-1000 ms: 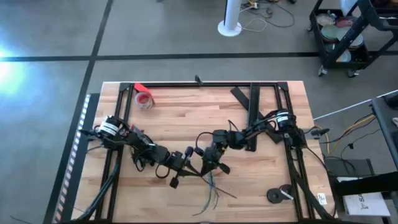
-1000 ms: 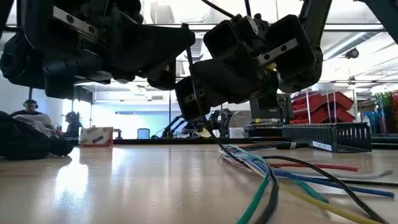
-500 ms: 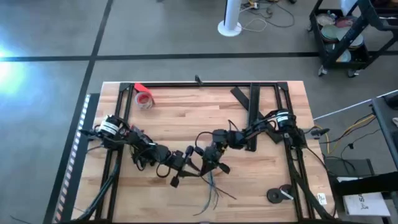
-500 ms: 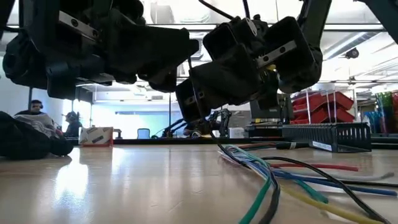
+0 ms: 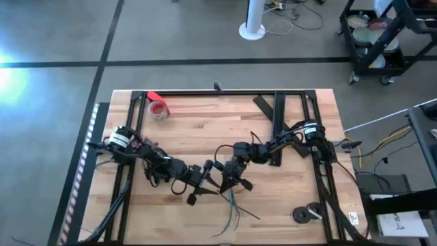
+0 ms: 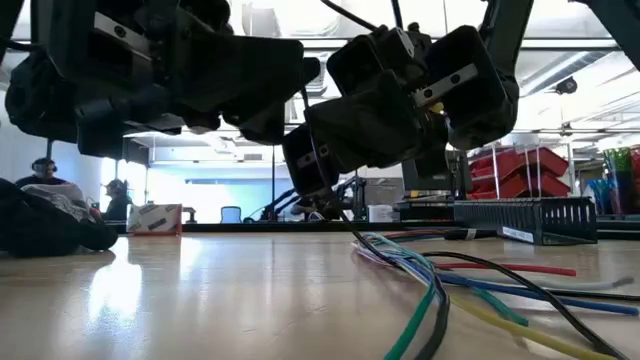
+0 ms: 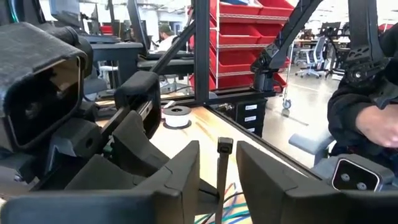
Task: Ziptie cables
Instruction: Wrap the zip tie around the cable bundle
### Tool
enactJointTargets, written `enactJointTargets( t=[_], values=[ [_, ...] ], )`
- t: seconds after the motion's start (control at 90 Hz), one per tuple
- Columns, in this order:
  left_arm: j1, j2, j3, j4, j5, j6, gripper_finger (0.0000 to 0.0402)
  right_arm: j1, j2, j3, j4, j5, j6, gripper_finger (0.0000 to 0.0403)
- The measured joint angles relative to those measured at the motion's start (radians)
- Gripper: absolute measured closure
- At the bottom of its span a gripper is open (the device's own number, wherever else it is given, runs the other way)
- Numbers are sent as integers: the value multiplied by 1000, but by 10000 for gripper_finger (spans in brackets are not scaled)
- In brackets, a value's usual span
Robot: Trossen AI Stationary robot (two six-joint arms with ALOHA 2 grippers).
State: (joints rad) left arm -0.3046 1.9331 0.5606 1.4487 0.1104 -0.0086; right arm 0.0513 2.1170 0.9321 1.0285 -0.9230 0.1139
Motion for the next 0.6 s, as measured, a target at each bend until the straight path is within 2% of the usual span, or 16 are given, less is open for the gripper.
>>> enactJointTargets(
  t=[0.333, 0.478, 0.6],
  values=[
    [2, -2, 2, 7, 9, -3, 379, 1, 0, 2, -5, 2, 3, 403],
    [2, -2, 3, -6, 10, -4, 381, 1, 1, 2, -6, 3, 5, 403],
    [2, -2, 3, -20, 10, -11, 365, 1, 1, 2, -14, 4, 6, 403]
  ],
)
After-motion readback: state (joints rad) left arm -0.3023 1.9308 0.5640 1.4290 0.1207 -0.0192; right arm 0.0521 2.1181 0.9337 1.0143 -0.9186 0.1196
